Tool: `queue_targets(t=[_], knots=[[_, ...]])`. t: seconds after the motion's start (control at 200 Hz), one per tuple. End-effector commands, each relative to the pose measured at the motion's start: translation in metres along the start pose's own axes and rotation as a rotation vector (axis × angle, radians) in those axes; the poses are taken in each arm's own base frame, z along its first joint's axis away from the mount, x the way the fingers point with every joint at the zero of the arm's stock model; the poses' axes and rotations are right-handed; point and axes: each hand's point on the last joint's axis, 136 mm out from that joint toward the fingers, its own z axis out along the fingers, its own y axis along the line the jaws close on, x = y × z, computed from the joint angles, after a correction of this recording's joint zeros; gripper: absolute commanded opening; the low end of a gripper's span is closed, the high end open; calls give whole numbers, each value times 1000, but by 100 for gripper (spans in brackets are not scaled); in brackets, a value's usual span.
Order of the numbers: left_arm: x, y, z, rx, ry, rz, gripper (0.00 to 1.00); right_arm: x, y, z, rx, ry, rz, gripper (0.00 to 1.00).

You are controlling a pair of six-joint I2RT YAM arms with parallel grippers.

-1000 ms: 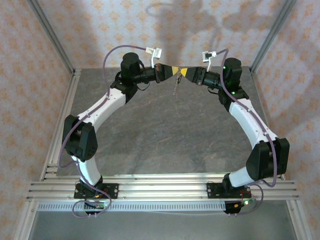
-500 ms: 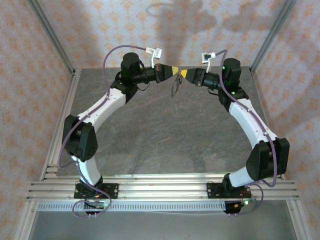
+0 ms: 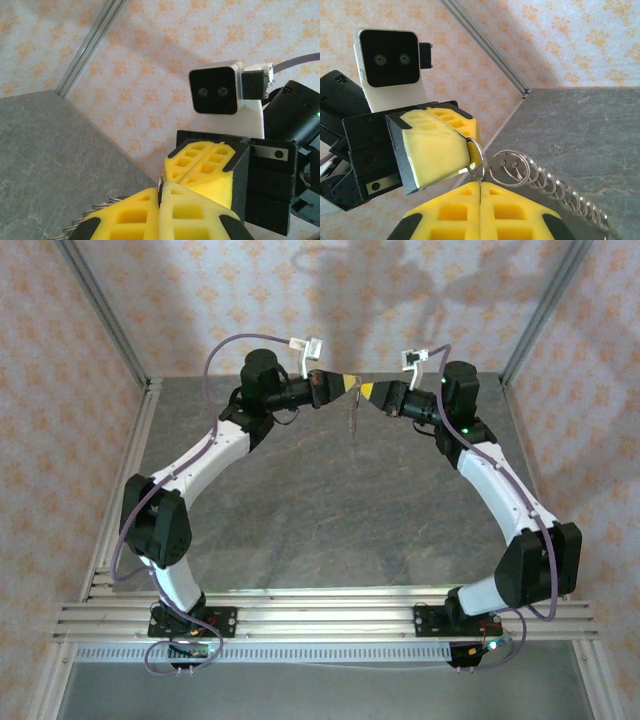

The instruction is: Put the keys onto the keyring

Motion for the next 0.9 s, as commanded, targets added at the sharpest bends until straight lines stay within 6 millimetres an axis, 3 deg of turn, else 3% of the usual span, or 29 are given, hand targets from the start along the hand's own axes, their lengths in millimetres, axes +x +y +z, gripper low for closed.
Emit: queue_targets(t=[0.0, 0.36, 0.896], knots=[[-26, -29, -12, 11, -87, 84, 0, -3, 8, -5, 37, -44, -41, 0], [-21, -31, -12, -13, -90, 87, 0, 2, 13, 2, 50, -55, -36, 0], [-20, -33, -11, -15, -129, 72, 0, -4, 18, 12, 17, -119, 32, 0]])
